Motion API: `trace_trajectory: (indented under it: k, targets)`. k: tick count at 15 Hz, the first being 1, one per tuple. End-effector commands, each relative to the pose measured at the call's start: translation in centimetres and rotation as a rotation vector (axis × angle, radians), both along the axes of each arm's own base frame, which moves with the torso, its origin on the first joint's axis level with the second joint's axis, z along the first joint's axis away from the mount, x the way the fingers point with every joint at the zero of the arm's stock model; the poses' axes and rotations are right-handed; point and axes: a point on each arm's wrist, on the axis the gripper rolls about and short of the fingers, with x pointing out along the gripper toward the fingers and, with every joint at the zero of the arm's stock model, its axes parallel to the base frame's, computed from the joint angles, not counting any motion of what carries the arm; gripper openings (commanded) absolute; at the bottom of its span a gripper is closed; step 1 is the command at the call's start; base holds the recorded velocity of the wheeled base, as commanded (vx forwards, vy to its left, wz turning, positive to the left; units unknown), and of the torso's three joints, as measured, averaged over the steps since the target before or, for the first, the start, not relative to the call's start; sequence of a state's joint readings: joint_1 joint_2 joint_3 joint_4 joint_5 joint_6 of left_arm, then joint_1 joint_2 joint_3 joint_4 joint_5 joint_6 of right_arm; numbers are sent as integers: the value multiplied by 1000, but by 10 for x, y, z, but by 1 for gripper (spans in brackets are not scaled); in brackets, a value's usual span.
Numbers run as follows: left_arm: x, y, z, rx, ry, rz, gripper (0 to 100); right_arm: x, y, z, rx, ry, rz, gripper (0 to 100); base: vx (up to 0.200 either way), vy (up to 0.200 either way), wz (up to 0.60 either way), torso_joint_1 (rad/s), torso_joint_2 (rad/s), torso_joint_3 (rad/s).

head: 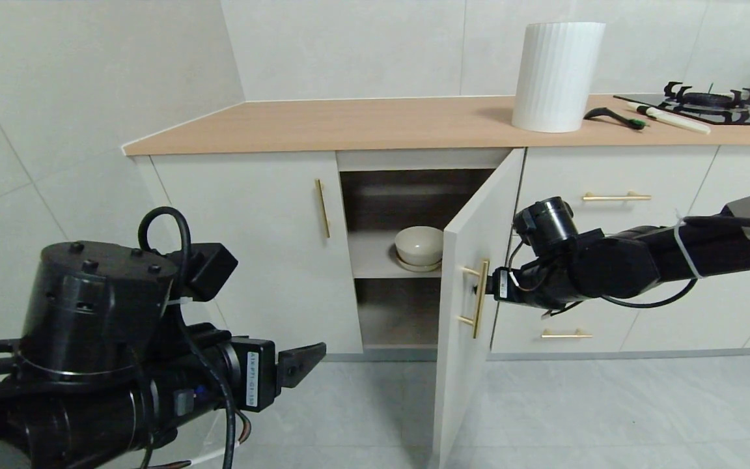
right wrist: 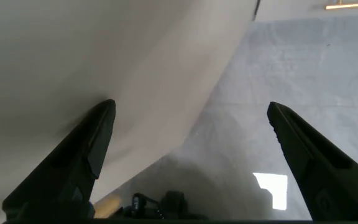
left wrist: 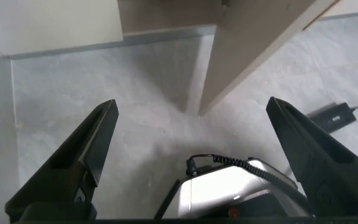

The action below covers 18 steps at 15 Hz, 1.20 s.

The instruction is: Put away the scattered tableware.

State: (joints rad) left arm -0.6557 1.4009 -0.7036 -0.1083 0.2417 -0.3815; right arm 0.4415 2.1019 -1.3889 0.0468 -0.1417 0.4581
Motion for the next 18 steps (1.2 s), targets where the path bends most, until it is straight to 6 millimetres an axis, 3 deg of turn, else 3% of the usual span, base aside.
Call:
trace_trajectory:
  k: [1,4,11,13,16,18]
  targets:
    - [2,1,1,-2,-2,9,100,2,5,-9,0,10,6,100,200,0,0,-2,2,-2]
    - [4,4,4,-7,-11,25,100,6,8,-14,19,-2,-6,100,200,0,0,5,4,2]
    - [4,7,7,-5,-28,30,100,15,29,-23,161,-74,-52,100,0,0,0,0,0,0]
    - [4,8,7,-5,-30,32,100,26,44,-29,250,-134,-106,100,0,0,0,0,0,0]
    - [4,8,7,-5,-30,32,100,48,54,-41,240,-221,-240,100,0,0,0,0,0,0]
    - [4,8,7,-5,-30,32,100,59,57,-38,298,-249,-295,100,0,0,0,0,0,0]
